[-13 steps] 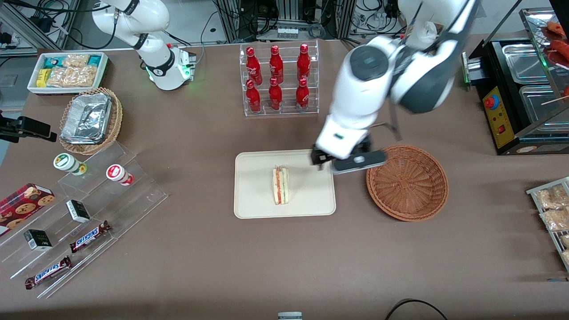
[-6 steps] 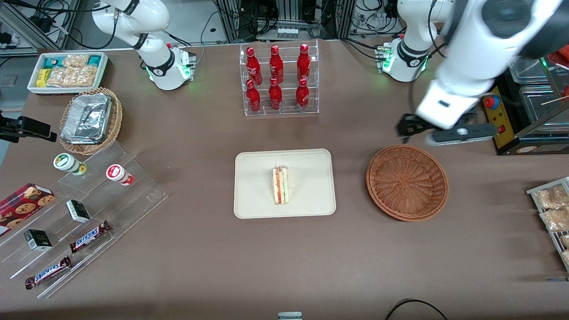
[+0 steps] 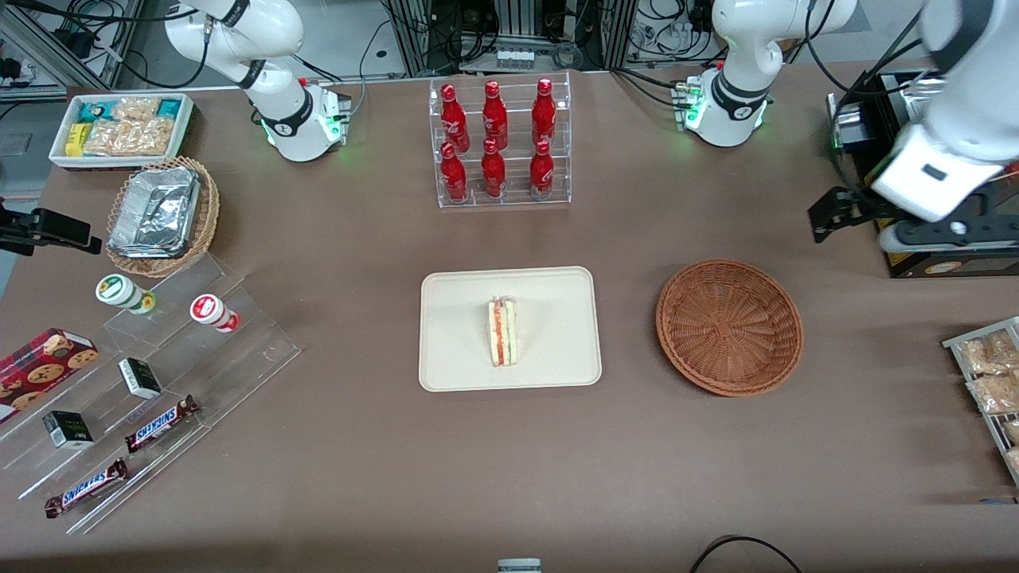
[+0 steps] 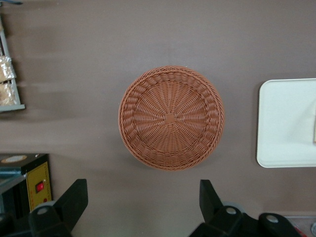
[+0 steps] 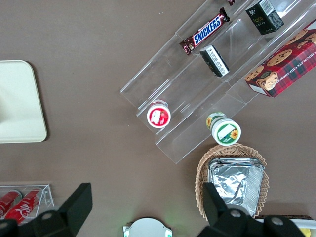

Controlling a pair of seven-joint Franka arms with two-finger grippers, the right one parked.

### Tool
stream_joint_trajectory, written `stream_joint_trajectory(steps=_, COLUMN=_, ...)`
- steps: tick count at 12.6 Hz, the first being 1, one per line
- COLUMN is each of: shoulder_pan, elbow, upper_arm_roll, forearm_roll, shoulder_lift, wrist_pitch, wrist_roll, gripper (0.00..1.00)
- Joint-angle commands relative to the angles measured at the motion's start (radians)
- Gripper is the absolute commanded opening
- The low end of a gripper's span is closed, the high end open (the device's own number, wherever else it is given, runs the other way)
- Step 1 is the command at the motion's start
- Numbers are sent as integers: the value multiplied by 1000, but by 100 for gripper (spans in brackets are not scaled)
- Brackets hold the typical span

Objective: Place sandwich from basket to tray

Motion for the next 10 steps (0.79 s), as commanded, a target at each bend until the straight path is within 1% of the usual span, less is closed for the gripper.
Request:
stream_joint_trajectory(steps=1, shoulder_pan=-71, elbow=52, upper_arm_roll=88, forearm_roll=-20, shoulder_lift=-1, wrist_pitch=-29, wrist_roll=59, gripper=100)
stream_joint_trajectory(steps=2, shoulder_pan=-84, elbow=71, upper_arm_roll=103, forearm_roll=-19, shoulder_lift=5, wrist_pitch=-30, wrist_roll=65, gripper=100)
stream_joint_trajectory(steps=4, shoulder_pan=-96, elbow=74, upper_arm_roll=105, forearm_roll=-8, shoulder_lift=7, wrist_pitch=-30, wrist_roll=70, gripper=100)
stream_joint_trajectory(steps=7, shoulder_pan=-95, elbow=77, upper_arm_roll=105, forearm_roll=12, shoulder_lift=7, wrist_pitch=-24, wrist_roll=64, gripper=100)
stream_joint_trajectory(steps=10, shoulder_pan=-87, elbow=95, upper_arm_roll=105, forearm_roll=14, shoulder_lift=31, wrist_pitch=-22, wrist_roll=67, gripper=100)
